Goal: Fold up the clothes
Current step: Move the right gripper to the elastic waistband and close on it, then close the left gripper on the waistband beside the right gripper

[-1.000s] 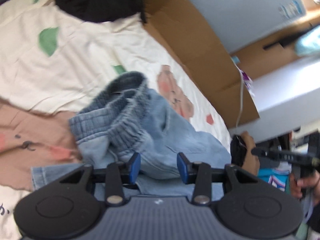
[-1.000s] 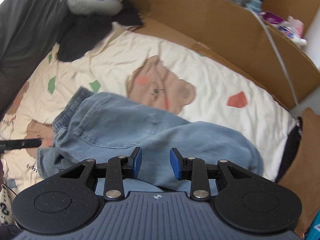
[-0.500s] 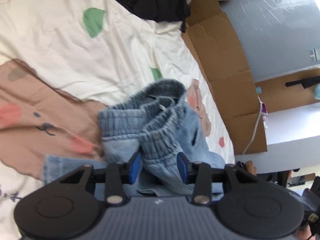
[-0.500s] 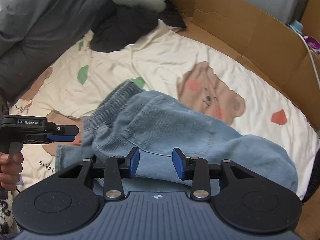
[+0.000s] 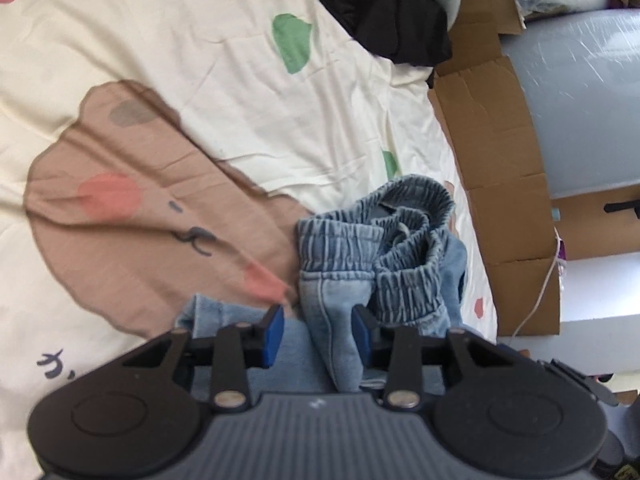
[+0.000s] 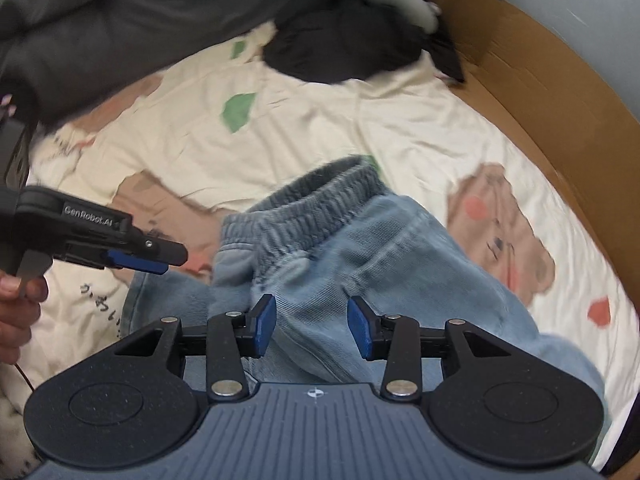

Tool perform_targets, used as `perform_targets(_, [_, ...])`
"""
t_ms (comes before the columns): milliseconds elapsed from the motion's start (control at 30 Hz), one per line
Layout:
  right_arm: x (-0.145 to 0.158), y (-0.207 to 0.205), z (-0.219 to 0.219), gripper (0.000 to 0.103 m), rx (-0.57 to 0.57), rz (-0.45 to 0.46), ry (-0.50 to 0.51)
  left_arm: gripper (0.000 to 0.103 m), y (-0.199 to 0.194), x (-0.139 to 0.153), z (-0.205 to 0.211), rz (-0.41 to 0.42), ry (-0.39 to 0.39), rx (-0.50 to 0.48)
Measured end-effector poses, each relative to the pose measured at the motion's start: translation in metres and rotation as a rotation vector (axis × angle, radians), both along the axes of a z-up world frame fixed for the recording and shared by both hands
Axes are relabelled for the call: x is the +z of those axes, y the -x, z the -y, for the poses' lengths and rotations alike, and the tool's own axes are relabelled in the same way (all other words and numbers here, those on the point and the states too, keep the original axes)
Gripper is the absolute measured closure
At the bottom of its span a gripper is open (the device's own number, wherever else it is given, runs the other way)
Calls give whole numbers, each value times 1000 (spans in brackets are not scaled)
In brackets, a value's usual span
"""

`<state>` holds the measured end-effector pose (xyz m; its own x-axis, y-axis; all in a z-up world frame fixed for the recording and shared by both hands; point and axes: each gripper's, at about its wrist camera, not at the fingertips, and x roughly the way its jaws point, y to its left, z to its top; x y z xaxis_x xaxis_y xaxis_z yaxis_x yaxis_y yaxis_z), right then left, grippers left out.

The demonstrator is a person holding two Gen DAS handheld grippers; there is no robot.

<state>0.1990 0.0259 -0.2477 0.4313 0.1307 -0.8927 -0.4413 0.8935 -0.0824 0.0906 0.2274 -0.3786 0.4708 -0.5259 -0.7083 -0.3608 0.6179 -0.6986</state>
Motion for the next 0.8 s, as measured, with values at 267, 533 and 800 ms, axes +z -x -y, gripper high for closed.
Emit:
perform_targets(267, [-15, 3, -38, 58, 147, 13, 107, 65, 9, -2, -3, -5, 21, 17])
perform_targets(533, [-40, 7, -68, 59, 251, 30, 266, 66, 19, -11, -8, -34, 21, 35])
perform_targets(800, [-63, 9, -75, 70, 332, 53, 413, 66, 22, -15, -12, -48, 17, 45])
